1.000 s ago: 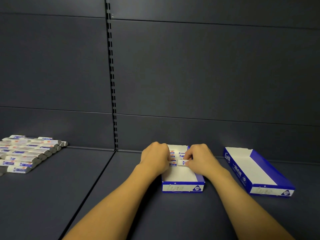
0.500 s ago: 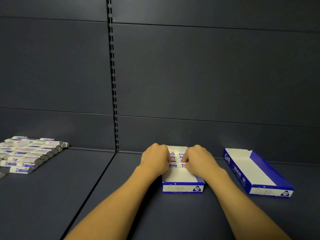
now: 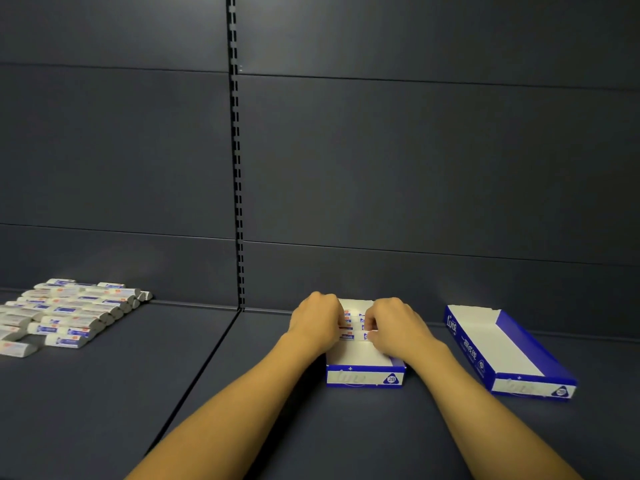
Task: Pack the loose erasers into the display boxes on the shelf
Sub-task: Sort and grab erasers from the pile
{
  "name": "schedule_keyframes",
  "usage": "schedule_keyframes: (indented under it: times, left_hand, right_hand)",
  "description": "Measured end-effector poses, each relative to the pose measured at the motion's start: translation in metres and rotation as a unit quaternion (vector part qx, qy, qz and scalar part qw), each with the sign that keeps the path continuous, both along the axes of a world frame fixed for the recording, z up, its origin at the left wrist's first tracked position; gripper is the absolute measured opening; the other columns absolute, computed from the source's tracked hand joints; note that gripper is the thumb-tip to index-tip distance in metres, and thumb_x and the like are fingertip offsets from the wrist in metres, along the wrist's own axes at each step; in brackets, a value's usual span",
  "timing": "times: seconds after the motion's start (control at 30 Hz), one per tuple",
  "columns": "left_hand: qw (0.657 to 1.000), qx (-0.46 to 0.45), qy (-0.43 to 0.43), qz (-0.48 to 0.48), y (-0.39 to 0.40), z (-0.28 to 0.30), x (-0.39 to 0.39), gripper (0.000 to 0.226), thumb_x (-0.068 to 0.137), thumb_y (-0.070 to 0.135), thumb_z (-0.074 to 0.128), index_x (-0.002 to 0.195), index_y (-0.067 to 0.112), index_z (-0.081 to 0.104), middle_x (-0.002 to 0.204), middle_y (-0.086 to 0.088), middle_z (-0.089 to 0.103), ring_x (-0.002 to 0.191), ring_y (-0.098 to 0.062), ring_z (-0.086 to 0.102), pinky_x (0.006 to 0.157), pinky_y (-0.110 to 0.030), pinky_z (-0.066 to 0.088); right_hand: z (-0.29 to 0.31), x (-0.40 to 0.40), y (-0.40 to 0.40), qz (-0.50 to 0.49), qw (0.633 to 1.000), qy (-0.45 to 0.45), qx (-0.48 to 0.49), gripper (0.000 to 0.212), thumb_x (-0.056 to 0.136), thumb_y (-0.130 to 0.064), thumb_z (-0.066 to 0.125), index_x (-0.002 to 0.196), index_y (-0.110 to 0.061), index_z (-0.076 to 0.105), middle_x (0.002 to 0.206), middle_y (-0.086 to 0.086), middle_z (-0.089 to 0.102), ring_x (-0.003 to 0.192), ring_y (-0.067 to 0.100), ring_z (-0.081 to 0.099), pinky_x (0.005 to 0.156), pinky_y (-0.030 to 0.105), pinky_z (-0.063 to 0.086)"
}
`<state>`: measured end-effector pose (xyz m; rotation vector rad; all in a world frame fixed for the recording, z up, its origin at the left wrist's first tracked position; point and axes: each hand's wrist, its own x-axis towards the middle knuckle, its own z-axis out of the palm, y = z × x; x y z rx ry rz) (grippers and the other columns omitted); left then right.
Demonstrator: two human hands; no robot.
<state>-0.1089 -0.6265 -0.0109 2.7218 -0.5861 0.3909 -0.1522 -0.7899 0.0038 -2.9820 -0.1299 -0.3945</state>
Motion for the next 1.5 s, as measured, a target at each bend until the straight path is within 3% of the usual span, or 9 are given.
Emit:
schedule_keyframes:
  times: [0.2, 0.4, 0.57, 0.63, 0.73, 0.8, 0.97, 1.2, 1.5]
  left_hand:
    - [0.999, -0.035, 0.012, -0.015, 0.044, 0.037, -0.015, 0.023, 0.094, 0.021, 0.065, 0.115, 0.017, 0.074, 0.112, 0.0, 0.072, 0.099, -0.017, 0.067, 0.09, -0.033, 0.056]
    - [0.994, 0.042, 0.012, 0.103, 0.129, 0.061, -0.038, 0.023, 0.09, 0.019, 0.06, 0.106, 0.019, 0.076, 0.109, -0.006, 0.071, 0.098, -0.03, 0.068, 0.085, -0.042, 0.058]
    - [0.976, 0.075, 0.012, 0.206, 0.194, 0.067, -0.078, 0.024, 0.09, 0.018, 0.051, 0.096, 0.017, 0.074, 0.103, -0.011, 0.068, 0.091, -0.036, 0.065, 0.074, -0.035, 0.055]
    - [0.969, 0.077, 0.011, 0.235, 0.216, 0.071, -0.093, 0.024, 0.091, 0.021, 0.05, 0.097, 0.017, 0.073, 0.104, -0.012, 0.068, 0.094, -0.036, 0.065, 0.073, -0.035, 0.052]
    - [0.956, 0.082, 0.015, 0.28, 0.244, 0.079, -0.113, 0.022, 0.094, 0.027, 0.05, 0.079, 0.014, 0.06, 0.098, -0.014, 0.065, 0.087, -0.036, 0.061, 0.068, -0.034, 0.045]
    - [0.95, 0.08, 0.018, 0.302, 0.262, 0.084, -0.126, 0.023, 0.093, 0.026, 0.05, 0.074, 0.015, 0.057, 0.093, -0.015, 0.063, 0.082, -0.036, 0.059, 0.066, -0.033, 0.042]
    - [0.941, 0.09, 0.022, 0.324, 0.316, 0.092, -0.151, 0.025, 0.089, 0.024, 0.052, 0.101, 0.017, 0.072, 0.104, -0.009, 0.067, 0.089, -0.032, 0.065, 0.075, -0.034, 0.055]
    - [0.939, 0.115, 0.036, 0.323, 0.409, 0.081, -0.174, 0.036, 0.098, 0.031, 0.058, 0.13, 0.017, 0.063, 0.127, -0.007, 0.063, 0.107, -0.026, 0.063, 0.08, -0.032, 0.05]
    - [0.945, 0.118, 0.041, 0.303, 0.497, 0.076, -0.186, 0.032, 0.096, 0.031, 0.057, 0.124, 0.018, 0.067, 0.122, -0.006, 0.066, 0.102, -0.025, 0.064, 0.086, -0.039, 0.057]
  right_hand:
    - [0.036, -0.005, 0.006, 0.04, 0.997, -0.041, 0.048, 0.026, 0.091, -0.024, 0.067, 0.117, -0.021, 0.066, 0.111, -0.002, 0.063, 0.095, 0.016, 0.061, 0.077, 0.031, 0.054]
    - [0.063, -0.008, 0.054, 0.112, 0.993, -0.017, 0.021, 0.033, 0.087, -0.02, 0.063, 0.12, -0.021, 0.066, 0.112, 0.003, 0.066, 0.099, 0.025, 0.064, 0.083, 0.039, 0.057]
    - [0.068, -0.02, 0.113, 0.156, 0.985, 0.048, -0.061, 0.036, 0.084, -0.018, 0.06, 0.12, -0.015, 0.063, 0.114, 0.009, 0.064, 0.099, 0.03, 0.064, 0.082, 0.04, 0.057]
    - [0.069, -0.027, 0.138, 0.166, 0.982, 0.063, -0.069, 0.035, 0.084, -0.017, 0.057, 0.118, -0.013, 0.062, 0.113, 0.009, 0.062, 0.096, 0.03, 0.063, 0.078, 0.038, 0.055]
    - [0.074, -0.038, 0.173, 0.181, 0.977, 0.078, -0.077, 0.027, 0.084, -0.013, 0.054, 0.109, -0.01, 0.062, 0.098, 0.007, 0.059, 0.08, 0.026, 0.057, 0.06, 0.03, 0.044]
    - [0.078, -0.046, 0.196, 0.185, 0.976, 0.086, -0.077, 0.029, 0.083, -0.01, 0.053, 0.111, -0.008, 0.062, 0.092, 0.005, 0.056, 0.074, 0.024, 0.053, 0.057, 0.029, 0.041]
    - [0.085, -0.066, 0.247, 0.183, 0.976, 0.081, -0.08, 0.029, 0.083, -0.009, 0.051, 0.11, -0.009, 0.062, 0.097, 0.006, 0.059, 0.076, 0.023, 0.053, 0.056, 0.029, 0.039]
    - [0.08, -0.085, 0.315, 0.138, 0.984, 0.074, -0.089, 0.012, 0.092, -0.014, 0.048, 0.101, -0.013, 0.055, 0.087, 0.002, 0.051, 0.075, 0.02, 0.052, 0.058, 0.03, 0.039]
    - [0.081, -0.109, 0.381, 0.076, 0.991, 0.061, -0.088, 0.012, 0.093, -0.018, 0.049, 0.103, -0.016, 0.054, 0.102, 0.004, 0.053, 0.089, 0.024, 0.054, 0.072, 0.033, 0.044]
